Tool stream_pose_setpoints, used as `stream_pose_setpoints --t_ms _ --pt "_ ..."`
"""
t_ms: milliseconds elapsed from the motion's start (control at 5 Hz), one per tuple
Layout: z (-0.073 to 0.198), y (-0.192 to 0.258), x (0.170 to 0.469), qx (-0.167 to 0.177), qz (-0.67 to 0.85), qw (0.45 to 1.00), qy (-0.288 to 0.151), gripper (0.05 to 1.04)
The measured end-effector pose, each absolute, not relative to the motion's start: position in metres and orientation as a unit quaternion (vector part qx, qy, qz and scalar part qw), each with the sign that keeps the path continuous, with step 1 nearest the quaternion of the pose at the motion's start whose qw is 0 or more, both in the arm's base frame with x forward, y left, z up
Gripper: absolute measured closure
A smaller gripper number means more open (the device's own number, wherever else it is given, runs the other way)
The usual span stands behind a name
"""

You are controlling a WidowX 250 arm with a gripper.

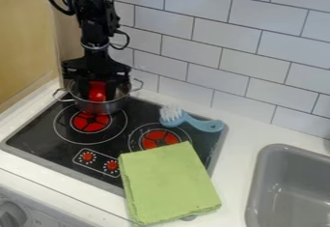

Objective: Move red objects in the pan on the green cloth

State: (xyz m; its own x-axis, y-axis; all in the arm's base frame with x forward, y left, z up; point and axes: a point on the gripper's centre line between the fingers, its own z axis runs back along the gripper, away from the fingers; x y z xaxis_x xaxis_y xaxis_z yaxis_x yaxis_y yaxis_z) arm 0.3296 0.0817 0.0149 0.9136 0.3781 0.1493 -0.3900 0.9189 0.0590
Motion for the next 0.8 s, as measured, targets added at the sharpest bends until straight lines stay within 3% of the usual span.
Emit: stream_pose_setpoints --t_ms 600,800 --pt "0.091 0.071 0.326 0.02 0.17 0.973 -0.156 0.565" --pt "0.116 0.04 0.319 0.026 0.106 0.977 -0.185 0.565"
